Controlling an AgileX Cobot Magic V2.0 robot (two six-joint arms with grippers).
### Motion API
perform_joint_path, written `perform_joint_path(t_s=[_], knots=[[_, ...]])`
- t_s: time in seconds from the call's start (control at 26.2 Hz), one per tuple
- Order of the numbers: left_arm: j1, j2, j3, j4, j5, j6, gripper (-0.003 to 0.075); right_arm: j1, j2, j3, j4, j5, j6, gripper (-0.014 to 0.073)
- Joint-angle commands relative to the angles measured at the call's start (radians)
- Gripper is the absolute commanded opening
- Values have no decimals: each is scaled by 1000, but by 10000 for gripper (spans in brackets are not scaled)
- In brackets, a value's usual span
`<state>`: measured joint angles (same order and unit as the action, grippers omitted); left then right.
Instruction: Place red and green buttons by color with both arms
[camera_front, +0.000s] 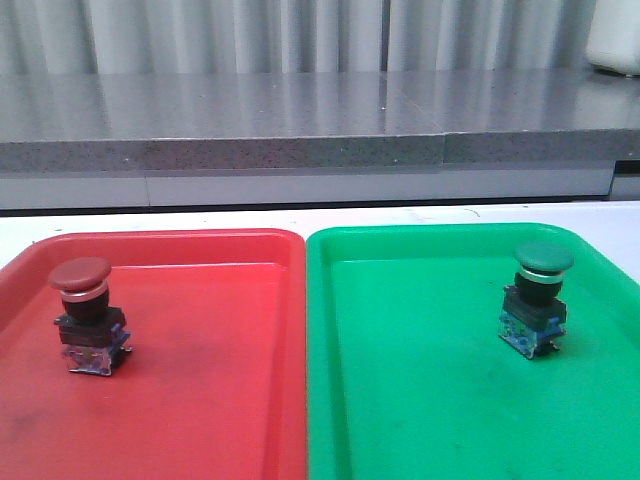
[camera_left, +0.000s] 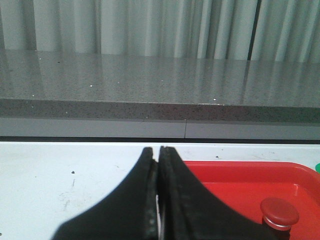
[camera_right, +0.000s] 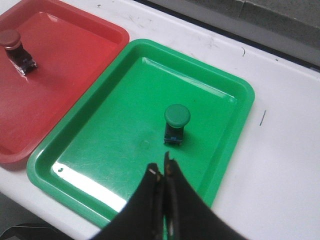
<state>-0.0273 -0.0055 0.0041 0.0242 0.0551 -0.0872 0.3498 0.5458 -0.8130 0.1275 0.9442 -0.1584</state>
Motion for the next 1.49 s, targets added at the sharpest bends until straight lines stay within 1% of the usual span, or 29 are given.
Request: perform_joint_path(t_s=[0.0,0.11,0.19,0.27,0.34,0.46,0.61,0.73,0.76,1.15,1.22,1.34,1.38,1.45], knots=[[2,-18,25,-8,-84,-5,-20,0,4,-27,1,-61,2,-70],[2,-18,25,-8,-84,-5,-20,-30,-46,13,-9,-82,2,-70],[2,-18,25,-8,-84,-5,-20,-90,-111,90,-48,-196,-1,-70],[2,-18,25,-8,-84,-5,-20,-160,-200,205,-52,-347,-1,-70],[2,-18,25,-8,-84,-5,-20,-207,-290,350,-51,-515,-1,-70],[2,-18,25,-8,-84,-5,-20,-255,-433,562,-48,-697,-1,-70],[2,-18,25,-8,-84,-5,-20,-273,-562,738,-46,-817,-1,-70],[2,-16,25,-8,-84,-5,-20,-273,-574,836,-34,-918,-1,-70],[2,-16,25,-8,-84,-5,-20,-274,-574,834,-32,-897,-1,-70],[2,-16,25,-8,-84,-5,-20,-274,-573,835,-28,-913,0,-70],[2,-16,25,-8,-84,-5,-20,-274,-574,835,-33,-944,44,-70],[2,-16,25,-8,-84,-5,-20,-274,-574,835,-127,-1004,175,-70],[2,-16,25,-8,-84,-5,-20,-274,-574,835,-152,-1006,187,-70],[2,-16,25,-8,-84,-5,-20,-274,-574,835,-159,-999,203,-69]])
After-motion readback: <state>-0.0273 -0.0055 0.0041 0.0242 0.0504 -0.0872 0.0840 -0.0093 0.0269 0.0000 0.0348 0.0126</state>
